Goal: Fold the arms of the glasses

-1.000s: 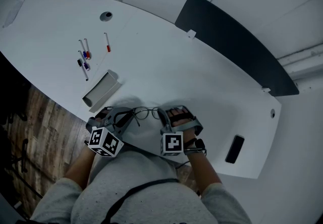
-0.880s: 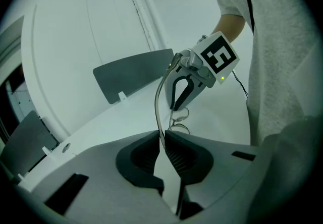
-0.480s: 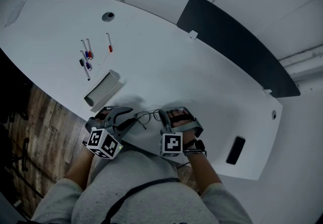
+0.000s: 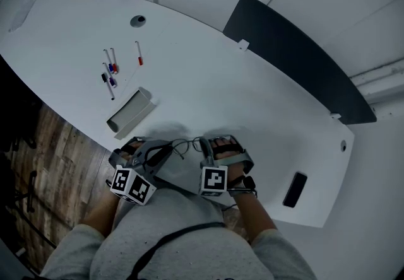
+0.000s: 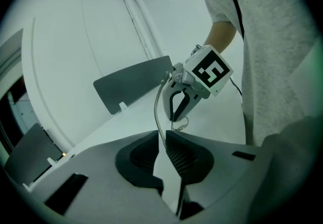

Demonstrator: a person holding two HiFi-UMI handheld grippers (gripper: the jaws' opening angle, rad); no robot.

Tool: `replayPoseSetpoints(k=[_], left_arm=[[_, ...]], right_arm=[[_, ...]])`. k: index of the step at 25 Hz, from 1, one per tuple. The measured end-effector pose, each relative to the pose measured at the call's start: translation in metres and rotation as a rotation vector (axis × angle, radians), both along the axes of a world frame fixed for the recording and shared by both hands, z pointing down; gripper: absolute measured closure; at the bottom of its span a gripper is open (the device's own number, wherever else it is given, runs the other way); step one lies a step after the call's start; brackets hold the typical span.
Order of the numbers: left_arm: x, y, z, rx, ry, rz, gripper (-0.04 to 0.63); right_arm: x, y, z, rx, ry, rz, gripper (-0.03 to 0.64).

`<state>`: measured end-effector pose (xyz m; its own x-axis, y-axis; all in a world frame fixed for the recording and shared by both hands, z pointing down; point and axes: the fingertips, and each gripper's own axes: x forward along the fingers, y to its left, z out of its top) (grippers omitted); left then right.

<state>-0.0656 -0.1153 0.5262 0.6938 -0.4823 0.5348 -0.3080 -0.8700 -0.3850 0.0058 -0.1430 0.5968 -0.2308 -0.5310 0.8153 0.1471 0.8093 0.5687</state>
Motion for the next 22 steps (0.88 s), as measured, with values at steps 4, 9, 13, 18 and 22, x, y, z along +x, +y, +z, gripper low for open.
replayPoseSetpoints(k=[4,9,13,18,22], left_arm=[[0.002,-0.005,-0.003,0.044,-0.019,-0.025,0.555],[0.002,-0.013,0.001,0.035,-0.07,-0.07,0.561],[0.008,-0.018,0.006,0.027,-0.118,-0.068,0.561],[0.019,-0.024,0.013,0.007,-0.145,-0.052,0.561],[0.026,-0.025,0.017,-0.008,-0.171,-0.022,0.561]], right_arm=[[0.004,-0.002,-0.001,0.012,-0.005,0.033,0.577],[0.006,-0.004,-0.003,0.034,-0.024,0.055,0.577],[0.005,-0.002,-0.004,0.022,-0.042,0.062,0.577],[0.011,-0.001,-0.002,0.009,-0.08,0.093,0.577],[0.011,-0.001,-0.005,0.002,-0.17,0.126,0.577]])
